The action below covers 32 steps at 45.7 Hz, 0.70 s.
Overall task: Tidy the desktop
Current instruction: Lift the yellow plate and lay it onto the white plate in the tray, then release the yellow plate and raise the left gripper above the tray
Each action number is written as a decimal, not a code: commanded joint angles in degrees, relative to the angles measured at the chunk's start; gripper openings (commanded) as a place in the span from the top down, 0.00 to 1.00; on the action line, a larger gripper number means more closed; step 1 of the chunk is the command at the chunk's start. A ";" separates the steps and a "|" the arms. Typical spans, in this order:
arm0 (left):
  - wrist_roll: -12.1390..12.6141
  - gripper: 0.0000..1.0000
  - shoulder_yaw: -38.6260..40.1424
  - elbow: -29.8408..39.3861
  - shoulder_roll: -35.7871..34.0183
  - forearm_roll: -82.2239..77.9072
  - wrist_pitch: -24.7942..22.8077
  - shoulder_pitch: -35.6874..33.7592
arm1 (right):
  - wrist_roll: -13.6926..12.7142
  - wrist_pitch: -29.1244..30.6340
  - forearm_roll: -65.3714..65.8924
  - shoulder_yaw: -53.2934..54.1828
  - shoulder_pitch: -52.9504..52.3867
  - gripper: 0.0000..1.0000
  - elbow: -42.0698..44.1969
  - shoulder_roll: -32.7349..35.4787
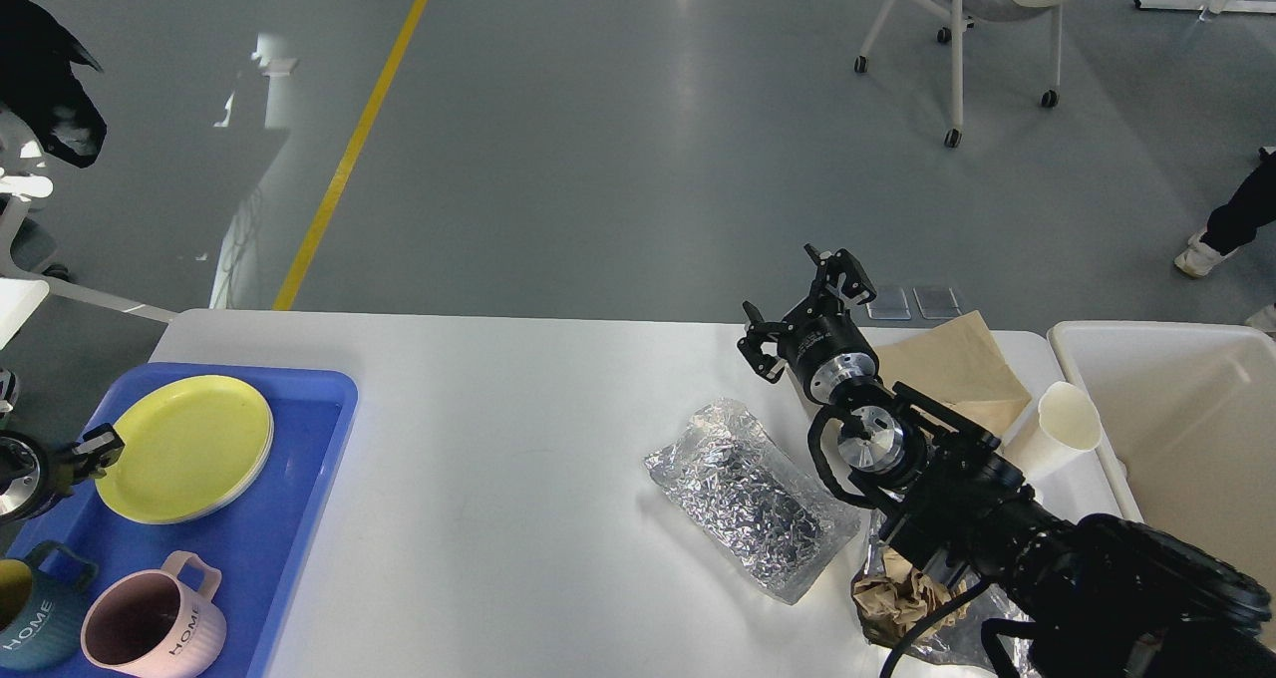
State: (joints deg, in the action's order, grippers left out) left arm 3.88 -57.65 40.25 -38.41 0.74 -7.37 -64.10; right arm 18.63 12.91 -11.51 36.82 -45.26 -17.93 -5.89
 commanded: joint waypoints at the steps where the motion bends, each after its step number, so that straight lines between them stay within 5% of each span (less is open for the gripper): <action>1: 0.07 0.04 -0.01 0.18 -0.08 -0.04 -0.62 -0.15 | 0.00 0.01 0.00 0.00 0.00 0.00 0.00 0.00; 20: -0.01 0.04 13.35 1.58 -3.50 0.13 -6.69 -0.41 | 0.00 0.01 0.00 0.09 0.00 0.00 0.00 0.00; 32: -0.28 0.04 14.23 1.76 -7.81 0.13 -8.89 -0.68 | 0.00 0.01 0.00 0.00 0.00 0.00 0.00 0.00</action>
State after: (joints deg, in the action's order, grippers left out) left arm 3.33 -43.54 41.98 -44.88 0.89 -15.37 -64.71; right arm 18.63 12.92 -11.52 36.86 -45.28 -17.94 -5.89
